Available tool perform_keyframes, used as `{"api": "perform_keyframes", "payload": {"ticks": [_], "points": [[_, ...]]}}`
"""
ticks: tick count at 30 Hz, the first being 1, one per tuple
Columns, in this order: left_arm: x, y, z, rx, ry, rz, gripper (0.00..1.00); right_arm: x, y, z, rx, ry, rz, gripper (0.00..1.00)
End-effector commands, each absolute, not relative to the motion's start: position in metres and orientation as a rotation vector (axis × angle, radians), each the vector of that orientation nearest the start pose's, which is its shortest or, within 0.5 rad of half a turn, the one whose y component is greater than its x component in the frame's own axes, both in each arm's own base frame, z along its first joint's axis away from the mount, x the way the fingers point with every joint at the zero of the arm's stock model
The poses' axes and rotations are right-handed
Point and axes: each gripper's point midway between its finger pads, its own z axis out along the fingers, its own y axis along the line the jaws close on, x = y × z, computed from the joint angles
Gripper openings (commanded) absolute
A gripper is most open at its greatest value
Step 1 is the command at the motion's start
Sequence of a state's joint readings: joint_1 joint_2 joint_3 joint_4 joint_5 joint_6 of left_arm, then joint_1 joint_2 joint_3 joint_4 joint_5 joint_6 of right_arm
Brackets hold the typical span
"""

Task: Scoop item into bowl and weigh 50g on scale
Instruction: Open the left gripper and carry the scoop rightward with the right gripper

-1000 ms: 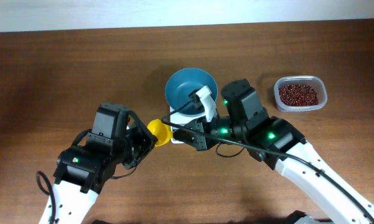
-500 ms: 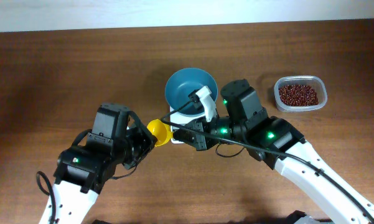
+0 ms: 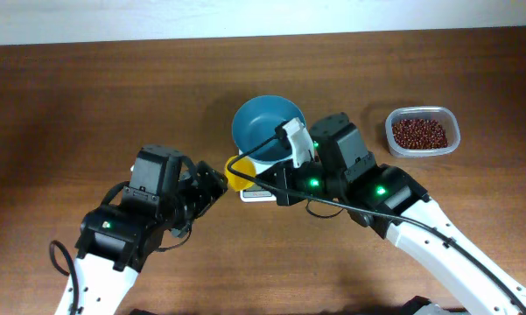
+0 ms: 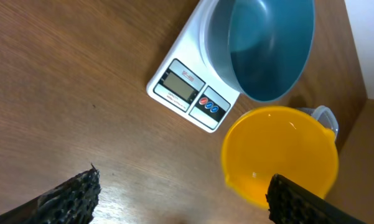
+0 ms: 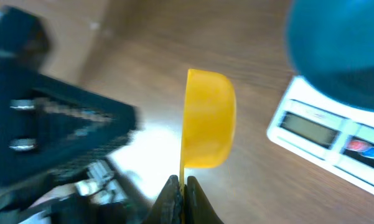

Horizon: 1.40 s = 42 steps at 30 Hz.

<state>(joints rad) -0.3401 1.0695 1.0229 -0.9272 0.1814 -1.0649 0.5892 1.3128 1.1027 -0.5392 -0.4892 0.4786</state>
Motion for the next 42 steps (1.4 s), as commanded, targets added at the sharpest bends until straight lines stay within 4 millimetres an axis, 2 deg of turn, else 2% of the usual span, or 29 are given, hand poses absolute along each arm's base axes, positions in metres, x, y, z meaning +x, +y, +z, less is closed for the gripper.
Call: {"api": "perform_keyframes", "payload": {"ticks": [1, 5, 7, 12, 15, 18, 20, 22, 25, 26, 27, 28, 29, 32, 37, 40, 42], "points": [[0.256, -0.106, 0.205, -0.793, 2.498, -0.654, 0.91, 0.275, 0.254, 0.215, -0.388, 2.428, 0.871, 0.04], [0.253, -0.088, 0.211, -0.835, 2.455, -0.612, 0.9, 0.278, 0.235, 0.23, -0.341, 2.374, 0.762, 0.04], [0.248, -0.08, 0.209, -0.862, 2.453, -0.573, 0.9, 0.275, 0.229, 0.236, -0.384, 2.346, 0.722, 0.04], [0.238, -0.062, 0.203, -0.911, 2.46, -0.458, 0.9, 0.244, 0.217, 0.261, -0.431, 2.305, 0.776, 0.04], [0.237, -0.061, 0.202, -0.914, 2.463, -0.448, 0.9, 0.24, 0.184, 0.264, -0.343, 2.304, 0.611, 0.04], [0.237, -0.061, 0.202, -0.914, 2.463, -0.448, 0.9, 0.233, 0.134, 0.266, -0.224, 2.298, 0.362, 0.04], [0.237, -0.061, 0.202, -0.914, 2.464, -0.449, 0.89, 0.228, 0.11, 0.272, -0.168, 2.271, 0.258, 0.04], [0.237, -0.061, 0.202, -0.914, 2.464, -0.449, 0.89, 0.222, 0.098, 0.279, -0.122, 2.242, 0.23, 0.04], [0.236, -0.061, 0.202, -0.915, 2.468, -0.445, 0.88, 0.215, 0.09, 0.279, -0.073, 2.247, 0.231, 0.04], [0.236, -0.061, 0.202, -0.915, 2.467, -0.446, 0.88, 0.214, 0.092, 0.277, -0.069, 2.257, 0.252, 0.04], [0.236, -0.061, 0.202, -0.915, 2.467, -0.446, 0.88, 0.21, 0.102, 0.276, -0.074, 2.276, 0.334, 0.04], [0.236, -0.061, 0.202, -0.915, 2.468, -0.445, 0.87, 0.202, 0.121, 0.278, -0.13, 2.294, 0.465, 0.04], [0.236, -0.061, 0.201, -0.903, 2.474, -0.44, 0.87, 0.2, 0.124, 0.278, -0.142, 2.297, 0.492, 0.04], [0.235, -0.061, 0.201, -0.883, 2.48, -0.434, 0.88, 0.207, 0.114, 0.28, -0.059, 2.281, 0.442, 0.04], [0.228, -0.059, 0.197, -0.866, 2.52, -0.41, 0.9, 0.204, 0.13, 0.289, -0.028, 2.287, 0.689, 0.04], [0.225, -0.059, 0.195, -0.828, 2.542, -0.39, 0.9, 0.205, 0.117, 0.284, -0.008, 2.31, 0.686, 0.04], [0.224, -0.058, 0.194, -0.831, 2.55, -0.386, 0.9, 0.209, 0.095, 0.276, 0.02, 2.33, 0.59, 0.04]]}}
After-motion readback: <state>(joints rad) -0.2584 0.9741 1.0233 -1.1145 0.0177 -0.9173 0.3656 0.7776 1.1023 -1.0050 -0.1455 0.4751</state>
